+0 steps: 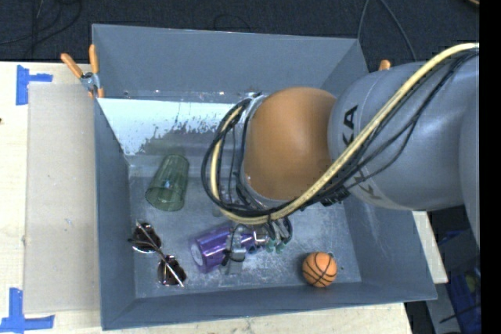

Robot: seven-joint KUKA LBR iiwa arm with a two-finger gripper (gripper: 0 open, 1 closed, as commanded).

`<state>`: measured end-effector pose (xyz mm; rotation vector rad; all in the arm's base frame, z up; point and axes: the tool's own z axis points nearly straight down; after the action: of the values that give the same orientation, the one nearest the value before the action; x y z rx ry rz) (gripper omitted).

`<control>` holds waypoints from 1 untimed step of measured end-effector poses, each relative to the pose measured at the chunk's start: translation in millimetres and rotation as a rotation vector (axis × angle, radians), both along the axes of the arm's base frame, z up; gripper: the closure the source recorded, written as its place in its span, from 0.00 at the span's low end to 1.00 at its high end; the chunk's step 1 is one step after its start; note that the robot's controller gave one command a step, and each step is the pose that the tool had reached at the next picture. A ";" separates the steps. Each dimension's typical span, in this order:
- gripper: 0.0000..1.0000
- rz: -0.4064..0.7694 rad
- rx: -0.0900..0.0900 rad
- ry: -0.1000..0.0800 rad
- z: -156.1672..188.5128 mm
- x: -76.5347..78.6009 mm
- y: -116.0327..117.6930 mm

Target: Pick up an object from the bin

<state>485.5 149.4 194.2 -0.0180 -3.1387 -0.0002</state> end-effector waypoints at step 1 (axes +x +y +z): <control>0.00 0.000 0.000 0.000 0.0 0.0 0.0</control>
Offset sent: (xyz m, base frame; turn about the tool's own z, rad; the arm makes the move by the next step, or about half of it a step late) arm 0.0149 -0.0118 -0.0177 -0.2078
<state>485.5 149.4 194.3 -0.0181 -3.1387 -0.0002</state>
